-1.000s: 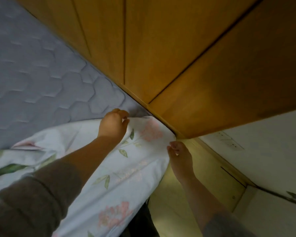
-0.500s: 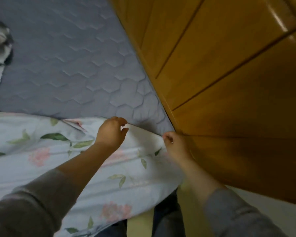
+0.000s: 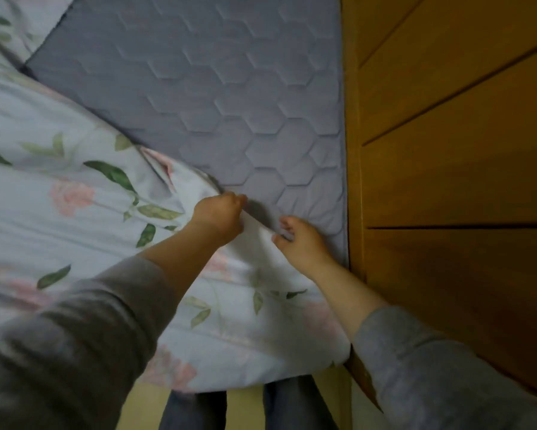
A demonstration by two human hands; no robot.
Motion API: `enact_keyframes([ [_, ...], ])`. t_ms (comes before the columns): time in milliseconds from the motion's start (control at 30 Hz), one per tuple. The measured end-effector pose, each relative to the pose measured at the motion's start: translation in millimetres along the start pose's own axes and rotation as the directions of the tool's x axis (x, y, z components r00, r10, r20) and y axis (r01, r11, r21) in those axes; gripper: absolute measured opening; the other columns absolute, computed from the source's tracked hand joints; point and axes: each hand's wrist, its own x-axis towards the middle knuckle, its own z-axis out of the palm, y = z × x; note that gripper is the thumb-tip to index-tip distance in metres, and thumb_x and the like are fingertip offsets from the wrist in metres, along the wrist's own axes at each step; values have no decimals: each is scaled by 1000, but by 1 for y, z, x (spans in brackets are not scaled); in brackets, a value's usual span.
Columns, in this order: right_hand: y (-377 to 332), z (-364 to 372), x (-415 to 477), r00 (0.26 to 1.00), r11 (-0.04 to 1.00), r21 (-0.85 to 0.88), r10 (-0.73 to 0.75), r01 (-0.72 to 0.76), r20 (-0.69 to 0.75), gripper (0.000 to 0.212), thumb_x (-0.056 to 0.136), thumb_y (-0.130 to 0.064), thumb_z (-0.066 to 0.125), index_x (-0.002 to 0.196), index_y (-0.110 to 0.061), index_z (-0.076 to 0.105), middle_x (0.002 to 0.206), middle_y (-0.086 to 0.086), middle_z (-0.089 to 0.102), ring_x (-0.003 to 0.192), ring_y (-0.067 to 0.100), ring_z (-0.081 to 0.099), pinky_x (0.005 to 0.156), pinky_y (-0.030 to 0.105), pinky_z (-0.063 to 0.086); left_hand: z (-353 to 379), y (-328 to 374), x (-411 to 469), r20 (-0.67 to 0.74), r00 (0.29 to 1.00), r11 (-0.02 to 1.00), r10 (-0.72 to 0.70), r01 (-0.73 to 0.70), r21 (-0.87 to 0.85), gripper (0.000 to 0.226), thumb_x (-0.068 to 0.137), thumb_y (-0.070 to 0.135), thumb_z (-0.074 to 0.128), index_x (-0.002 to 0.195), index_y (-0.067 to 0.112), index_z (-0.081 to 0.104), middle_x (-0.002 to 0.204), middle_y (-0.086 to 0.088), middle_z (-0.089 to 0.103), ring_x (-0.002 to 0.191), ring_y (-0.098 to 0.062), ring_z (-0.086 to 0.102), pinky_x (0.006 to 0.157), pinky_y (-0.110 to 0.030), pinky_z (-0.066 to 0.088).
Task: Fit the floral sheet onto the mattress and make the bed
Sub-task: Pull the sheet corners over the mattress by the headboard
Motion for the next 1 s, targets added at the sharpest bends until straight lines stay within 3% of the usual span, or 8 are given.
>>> enact_keyframes([
  [67, 2, 4, 4, 999, 999, -38, -21, 22, 33, 49, 86, -21, 67, 131, -11, 52, 123, 4, 58, 103, 13, 55, 95, 25, 45, 8, -2, -7, -22, 999, 999, -36, 35, -23, 32, 88, 24, 55, 118, 15, 61, 120, -10, 59, 107, -30, 58, 92, -37, 47],
  [167, 0, 7, 4, 997, 996, -81, -38, 43, 67, 38, 89, -25, 62, 123, -9, 59, 106, 5, 63, 92, 12, 56, 83, 21, 43, 30, -8, -38, -51, 995, 977, -84, 72, -201, 26, 88, 22, 57, 109, 12, 68, 113, -10, 60, 103, -29, 58, 89, -33, 45],
  [367, -2, 11, -1, 990, 959, -262, -78, 106, 115, 31, 92, -17, 54, 121, -8, 61, 118, 10, 65, 109, 23, 60, 86, 21, 42, 93, -9, -112, -99, 977, 893, -191, 131, -431, 15, 80, 12, 62, 88, 7, 73, 99, -15, 64, 92, -35, 62, 79, -33, 47],
  [533, -2, 31, 0, 982, 938, -315, -94, 142, 164, 24, 89, -22, 61, 108, -8, 65, 106, 12, 68, 100, 28, 63, 90, 40, 50, 139, -15, -131, 50, 952, 859, -301, 293, -420, 17, 84, 18, 57, 96, 13, 68, 104, -5, 63, 95, -23, 59, 82, -27, 44],
  [700, -11, 46, 4, 980, 909, -373, -143, 185, 139, 22, 87, -26, 63, 102, -11, 67, 93, 6, 67, 92, 25, 62, 82, 33, 50, 130, -14, -130, 68, 953, 852, -295, 294, -432, 24, 85, 33, 59, 89, 12, 68, 93, -5, 61, 86, -22, 58, 77, -33, 50],
  [833, -18, 39, 11, 981, 909, -372, -188, 188, 38, 11, 84, -23, 66, 76, -17, 64, 73, 0, 60, 76, 22, 59, 68, 30, 48, 101, -7, -125, -177, 910, 847, -375, 258, -465, 28, 88, 43, 54, 83, 18, 66, 85, 1, 62, 78, -20, 60, 68, -31, 50],
  [900, -21, 24, 11, 973, 900, -387, -230, 203, -24, 12, 85, -22, 63, 74, -18, 61, 74, 1, 60, 73, 20, 57, 64, 27, 44, 84, -5, -117, -263, 883, 839, -389, 222, -497, 25, 89, 40, 54, 87, 18, 66, 88, 2, 61, 79, -19, 59, 64, -28, 44],
  [1000, -27, -14, 17, 940, 851, -481, -312, 211, -139, 14, 87, -19, 55, 73, -17, 55, 82, 9, 62, 76, 28, 57, 64, 34, 46, 60, -3, -100, -317, 863, 827, -394, 182, -532, 23, 90, 37, 54, 89, 18, 67, 90, 1, 63, 80, -19, 59, 62, -27, 42],
])
